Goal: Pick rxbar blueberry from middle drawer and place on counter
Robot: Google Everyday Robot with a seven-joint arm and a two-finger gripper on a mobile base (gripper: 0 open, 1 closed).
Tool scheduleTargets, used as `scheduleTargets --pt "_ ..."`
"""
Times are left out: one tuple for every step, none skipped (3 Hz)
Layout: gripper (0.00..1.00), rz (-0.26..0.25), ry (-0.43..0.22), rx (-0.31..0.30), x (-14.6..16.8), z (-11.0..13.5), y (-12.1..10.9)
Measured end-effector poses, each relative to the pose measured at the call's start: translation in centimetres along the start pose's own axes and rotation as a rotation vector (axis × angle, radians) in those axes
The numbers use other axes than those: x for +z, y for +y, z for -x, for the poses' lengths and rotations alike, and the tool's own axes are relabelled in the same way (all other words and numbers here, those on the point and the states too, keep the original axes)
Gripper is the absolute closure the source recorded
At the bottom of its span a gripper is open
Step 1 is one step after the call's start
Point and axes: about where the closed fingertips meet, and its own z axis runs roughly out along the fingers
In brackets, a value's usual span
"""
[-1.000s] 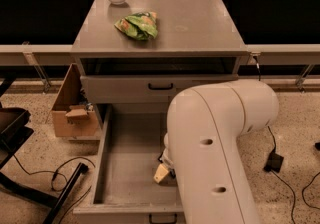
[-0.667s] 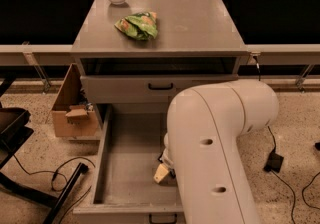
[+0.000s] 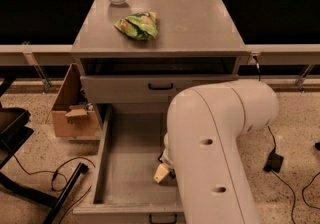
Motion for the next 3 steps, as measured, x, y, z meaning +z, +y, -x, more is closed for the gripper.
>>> scheduleTargets --pt "0.28 0.000 0.000 0.000 0.0 0.0 0.0" --pt "0.05 0.000 0.000 0.000 0.0 0.0 0.0" --pt "0.00 0.000 0.000 0.000 -1.2 0.2 0.1"
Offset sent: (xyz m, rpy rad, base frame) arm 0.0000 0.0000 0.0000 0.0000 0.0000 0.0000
